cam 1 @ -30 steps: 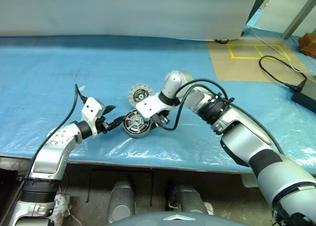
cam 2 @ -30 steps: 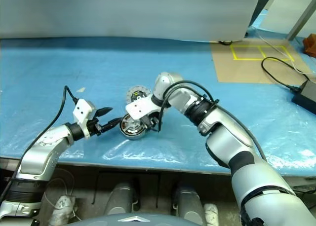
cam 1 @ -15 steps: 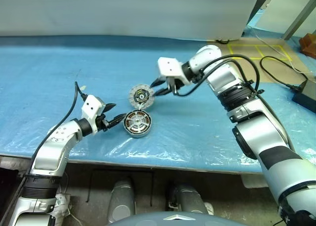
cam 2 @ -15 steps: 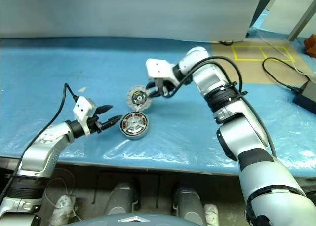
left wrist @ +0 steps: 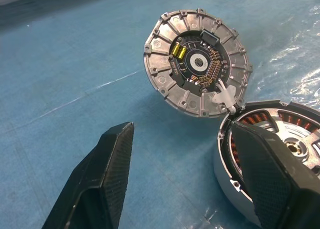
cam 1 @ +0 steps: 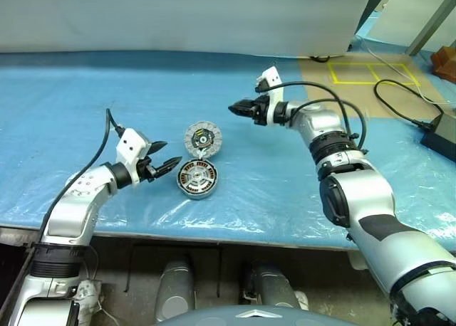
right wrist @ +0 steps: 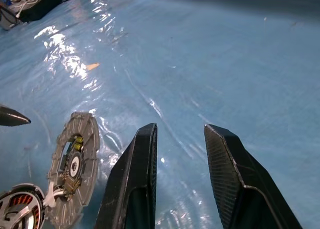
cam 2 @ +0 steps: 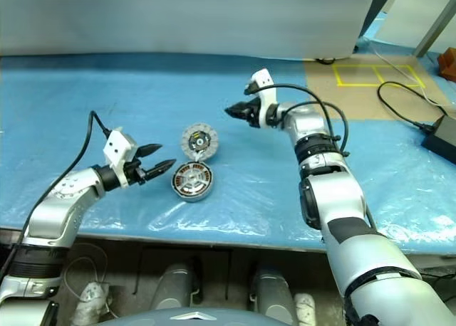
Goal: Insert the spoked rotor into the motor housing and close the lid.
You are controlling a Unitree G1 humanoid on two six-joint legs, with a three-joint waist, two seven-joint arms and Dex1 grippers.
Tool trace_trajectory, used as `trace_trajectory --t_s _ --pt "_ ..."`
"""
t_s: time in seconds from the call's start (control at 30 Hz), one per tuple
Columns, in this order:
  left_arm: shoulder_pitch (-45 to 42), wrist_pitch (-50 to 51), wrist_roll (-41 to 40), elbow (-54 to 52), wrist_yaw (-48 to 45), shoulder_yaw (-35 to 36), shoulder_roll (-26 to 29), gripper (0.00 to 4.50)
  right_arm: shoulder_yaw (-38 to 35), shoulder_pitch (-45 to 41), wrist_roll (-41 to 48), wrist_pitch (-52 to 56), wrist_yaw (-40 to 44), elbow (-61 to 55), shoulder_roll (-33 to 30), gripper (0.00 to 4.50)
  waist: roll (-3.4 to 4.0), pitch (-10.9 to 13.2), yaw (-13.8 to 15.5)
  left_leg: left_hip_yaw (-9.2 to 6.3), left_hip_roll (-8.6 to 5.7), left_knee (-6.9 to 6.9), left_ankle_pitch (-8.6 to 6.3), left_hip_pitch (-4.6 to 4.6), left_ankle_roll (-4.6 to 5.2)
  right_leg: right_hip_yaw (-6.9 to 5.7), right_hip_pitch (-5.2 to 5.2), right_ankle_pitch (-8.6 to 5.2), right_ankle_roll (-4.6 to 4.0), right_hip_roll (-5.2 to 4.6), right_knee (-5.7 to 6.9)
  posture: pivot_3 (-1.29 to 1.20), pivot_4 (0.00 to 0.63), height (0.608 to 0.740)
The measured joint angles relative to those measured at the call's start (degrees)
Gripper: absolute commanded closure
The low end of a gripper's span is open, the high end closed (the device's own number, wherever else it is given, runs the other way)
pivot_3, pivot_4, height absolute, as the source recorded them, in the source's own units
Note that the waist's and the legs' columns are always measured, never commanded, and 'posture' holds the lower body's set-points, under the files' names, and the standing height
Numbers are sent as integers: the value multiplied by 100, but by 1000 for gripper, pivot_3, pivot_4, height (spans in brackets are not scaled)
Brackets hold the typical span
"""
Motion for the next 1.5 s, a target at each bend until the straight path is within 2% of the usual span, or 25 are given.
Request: trace_trajectory --t_s 0.07,0.1,0.13,0.4,0.77,0.93,1.23,1.5 --pt "2 5 0 0 -5 0 30 1213 -3 18 3 -1 5 128 114 4036 1 1 0 0 0 0 0 -1 0 0 -1 0 0 0 1 0 150 740" --pt "4 7 0 -1 -6 0 51 1213 -20 18 18 -4 7 176 156 4408 1 1 4 0 0 0 0 -1 0 -1 -1 0 0 0 0 0 150 740" --pt "7 9 0 -3 -5 1 66 1213 -44 16 37 -21 6 225 188 4483 1 1 11 0 0 0 0 -1 0 0 -1 0 0 0 0 0 150 740" --pt "104 65 -1 -60 43 5 78 1213 -45 3 22 -228 62 643 469 4483 2 1 25 1 0 0 -1 -2 -1 -1 -1 0 0 0 0 0 150 740" --pt "109 77 -1 -182 114 3 76 1213 150 -87 -79 -155 1379 662 418 4483 3 2 30 1 1 0 -1 -3 0 -1 -1 0 0 0 -3 0 150 740" --pt "106 80 0 -181 109 -1 76 1213 314 -50 -133 -46 1884 269 270 4483 3 2 26 1 1 0 0 -2 0 -1 -1 0 0 0 -3 0 150 740" --pt "7 79 6 -145 74 -83 74 1213 339 254 -80 381 1898 -413 425 4483 4 2 16 1 2 -2 0 -2 0 -1 -3 0 0 0 -2 0 150 740" --pt "-7 81 8 -106 53 -118 72 1213 679 725 224 1133 2519 -2023 322 4483 4 2 56 0 1 -5 0 -2 0 -1 0 0 1 0 -11 0 150 740"
